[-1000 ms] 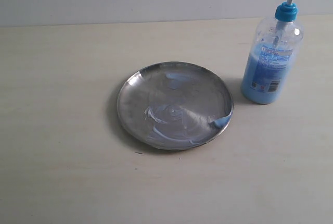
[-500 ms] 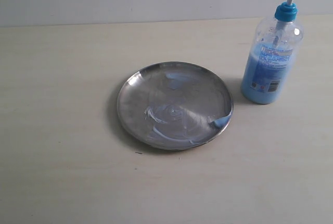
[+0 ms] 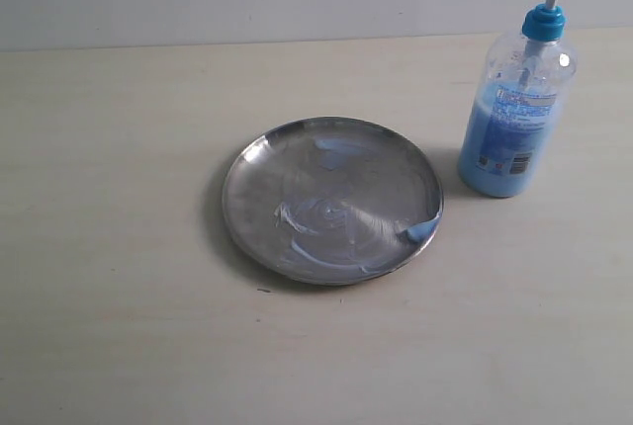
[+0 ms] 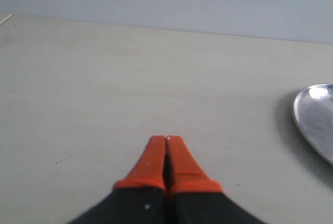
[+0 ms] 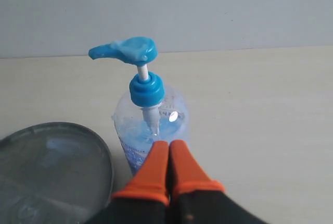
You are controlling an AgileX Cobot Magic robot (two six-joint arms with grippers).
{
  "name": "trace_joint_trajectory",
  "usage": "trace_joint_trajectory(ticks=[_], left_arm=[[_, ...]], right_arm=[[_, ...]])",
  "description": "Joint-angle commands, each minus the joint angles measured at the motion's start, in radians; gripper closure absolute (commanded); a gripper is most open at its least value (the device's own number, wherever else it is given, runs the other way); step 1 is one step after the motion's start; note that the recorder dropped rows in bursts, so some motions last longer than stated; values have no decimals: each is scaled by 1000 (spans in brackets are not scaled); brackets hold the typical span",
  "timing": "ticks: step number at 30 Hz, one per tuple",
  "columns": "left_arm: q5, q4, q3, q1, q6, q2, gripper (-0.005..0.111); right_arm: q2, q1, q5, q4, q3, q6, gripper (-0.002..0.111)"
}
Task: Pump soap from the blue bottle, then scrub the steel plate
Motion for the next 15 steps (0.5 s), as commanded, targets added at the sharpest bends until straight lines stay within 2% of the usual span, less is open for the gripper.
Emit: trace_joint_trajectory(ticks=[1,15], left_arm=[[-12,0,3,0,2,-6,107],[-12,0,3,0,2,-6,107]], right_arm=[[30,-4,27,0,-9,-44,108],[198,-4,63,-43,-3,-67,108]])
